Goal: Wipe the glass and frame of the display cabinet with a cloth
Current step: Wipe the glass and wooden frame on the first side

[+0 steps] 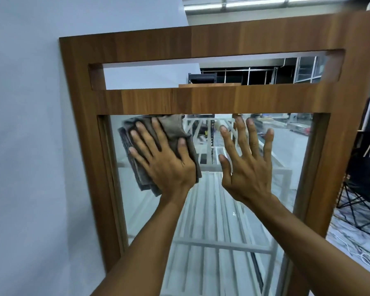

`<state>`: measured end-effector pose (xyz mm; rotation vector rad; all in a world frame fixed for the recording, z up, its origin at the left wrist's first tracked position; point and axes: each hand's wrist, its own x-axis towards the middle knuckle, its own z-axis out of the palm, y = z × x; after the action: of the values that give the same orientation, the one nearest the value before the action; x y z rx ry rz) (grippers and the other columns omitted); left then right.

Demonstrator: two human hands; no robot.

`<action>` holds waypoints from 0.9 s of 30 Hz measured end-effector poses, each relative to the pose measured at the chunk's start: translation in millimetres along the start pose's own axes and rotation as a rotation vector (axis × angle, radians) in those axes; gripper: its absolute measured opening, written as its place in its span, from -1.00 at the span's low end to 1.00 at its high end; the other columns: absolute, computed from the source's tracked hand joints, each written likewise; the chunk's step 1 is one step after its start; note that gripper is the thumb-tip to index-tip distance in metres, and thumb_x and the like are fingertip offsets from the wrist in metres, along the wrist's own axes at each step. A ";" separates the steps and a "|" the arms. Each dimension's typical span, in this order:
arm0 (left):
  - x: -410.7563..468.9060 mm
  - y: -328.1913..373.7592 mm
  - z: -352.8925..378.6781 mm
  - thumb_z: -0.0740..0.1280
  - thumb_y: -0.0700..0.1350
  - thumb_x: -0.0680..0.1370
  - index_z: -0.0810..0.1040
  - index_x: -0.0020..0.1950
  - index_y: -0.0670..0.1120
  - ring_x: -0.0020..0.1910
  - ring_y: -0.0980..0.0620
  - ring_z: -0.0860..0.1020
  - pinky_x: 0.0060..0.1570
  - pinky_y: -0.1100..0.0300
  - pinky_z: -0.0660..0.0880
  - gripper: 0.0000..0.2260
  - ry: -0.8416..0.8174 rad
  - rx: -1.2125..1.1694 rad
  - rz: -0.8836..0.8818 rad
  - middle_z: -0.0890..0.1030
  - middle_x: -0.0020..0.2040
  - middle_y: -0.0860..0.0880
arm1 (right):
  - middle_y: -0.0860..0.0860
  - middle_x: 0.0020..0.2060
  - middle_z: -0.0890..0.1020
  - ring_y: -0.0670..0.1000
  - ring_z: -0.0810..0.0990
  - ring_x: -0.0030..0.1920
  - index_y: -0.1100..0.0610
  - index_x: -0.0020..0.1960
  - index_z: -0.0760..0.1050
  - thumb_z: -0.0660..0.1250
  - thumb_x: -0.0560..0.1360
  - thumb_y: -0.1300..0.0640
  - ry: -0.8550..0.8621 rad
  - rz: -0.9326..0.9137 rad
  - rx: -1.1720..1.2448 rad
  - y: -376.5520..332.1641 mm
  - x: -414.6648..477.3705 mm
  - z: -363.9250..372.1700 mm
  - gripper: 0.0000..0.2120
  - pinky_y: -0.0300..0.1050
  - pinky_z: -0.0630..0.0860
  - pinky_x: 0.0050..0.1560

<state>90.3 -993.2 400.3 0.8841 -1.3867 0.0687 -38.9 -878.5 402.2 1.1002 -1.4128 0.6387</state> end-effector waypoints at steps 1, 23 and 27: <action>-2.6 19.9 1.6 0.05 0.20 0.69 0.07 0.70 -0.14 0.69 -0.27 -0.04 0.60 -0.35 -0.09 -0.33 -0.002 -0.007 -0.077 0.04 0.70 -0.24 | 0.17 0.65 0.08 0.20 0.02 0.66 0.05 0.66 0.10 0.16 0.67 -0.03 -0.004 -0.002 -0.004 3.3 -0.8 -0.8 -0.39 0.31 -0.20 0.61; -53.1 103.9 18.8 0.09 0.14 0.70 0.03 0.70 -0.09 0.68 -0.29 0.01 0.61 -0.34 -0.13 -0.37 -0.114 -0.045 0.290 0.08 0.69 -0.26 | 0.18 0.65 0.05 0.16 -0.05 0.66 0.08 0.65 0.14 0.03 0.68 -0.04 -0.114 -0.079 -0.055 72.4 -12.3 -34.5 -0.43 0.25 -0.17 0.64; -52.1 80.7 23.4 0.14 0.13 0.70 0.13 0.69 -0.05 0.67 -0.29 0.06 0.60 -0.36 -0.08 -0.41 -0.062 -0.033 0.286 0.13 0.68 -0.23 | 0.17 0.65 0.10 0.21 -0.06 0.66 0.05 0.65 0.16 0.11 0.68 -0.13 -0.107 -0.089 -0.135 80.3 -12.6 -43.9 -0.40 0.30 -0.25 0.61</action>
<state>16.3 -927.9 393.7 0.6598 -1.5608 0.2376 -92.1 -804.1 415.2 1.0955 -1.4674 0.4201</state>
